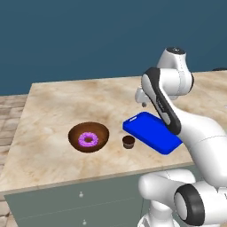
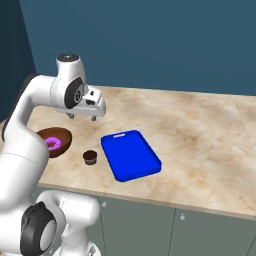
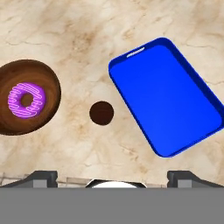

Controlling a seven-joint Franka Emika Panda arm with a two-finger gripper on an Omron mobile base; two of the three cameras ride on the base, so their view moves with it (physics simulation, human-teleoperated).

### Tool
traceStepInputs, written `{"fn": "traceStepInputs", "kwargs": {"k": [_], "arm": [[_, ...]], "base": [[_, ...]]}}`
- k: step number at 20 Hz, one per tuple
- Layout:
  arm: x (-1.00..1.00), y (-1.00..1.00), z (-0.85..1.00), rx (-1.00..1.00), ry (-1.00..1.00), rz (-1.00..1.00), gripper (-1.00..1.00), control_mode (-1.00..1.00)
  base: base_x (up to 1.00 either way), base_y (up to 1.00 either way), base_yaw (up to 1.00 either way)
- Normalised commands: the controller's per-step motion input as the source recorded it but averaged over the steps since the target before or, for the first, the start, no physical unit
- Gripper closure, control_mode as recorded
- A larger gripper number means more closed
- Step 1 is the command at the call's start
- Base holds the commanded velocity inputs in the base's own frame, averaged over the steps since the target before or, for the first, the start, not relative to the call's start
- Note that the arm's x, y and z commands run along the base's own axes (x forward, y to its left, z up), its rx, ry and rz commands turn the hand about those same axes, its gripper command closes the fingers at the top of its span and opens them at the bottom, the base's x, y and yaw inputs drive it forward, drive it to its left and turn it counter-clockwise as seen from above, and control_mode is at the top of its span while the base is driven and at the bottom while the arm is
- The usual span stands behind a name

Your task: Place the bowl with donut and the cupcake onto the tray.

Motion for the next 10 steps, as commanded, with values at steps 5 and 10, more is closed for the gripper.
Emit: {"fn": "traceStepInputs", "kwargs": {"k": [5,10], "arm": [[0.00,0.00,-0.08,0.00,0.00,-0.11,-1.00,-1.00],[0.04,-0.15,-0.12,0.00,0.00,-0.20,-1.00,-1.00]], "base": [[0.00,0.00,0.00],[0.00,0.00,0.00]]}}
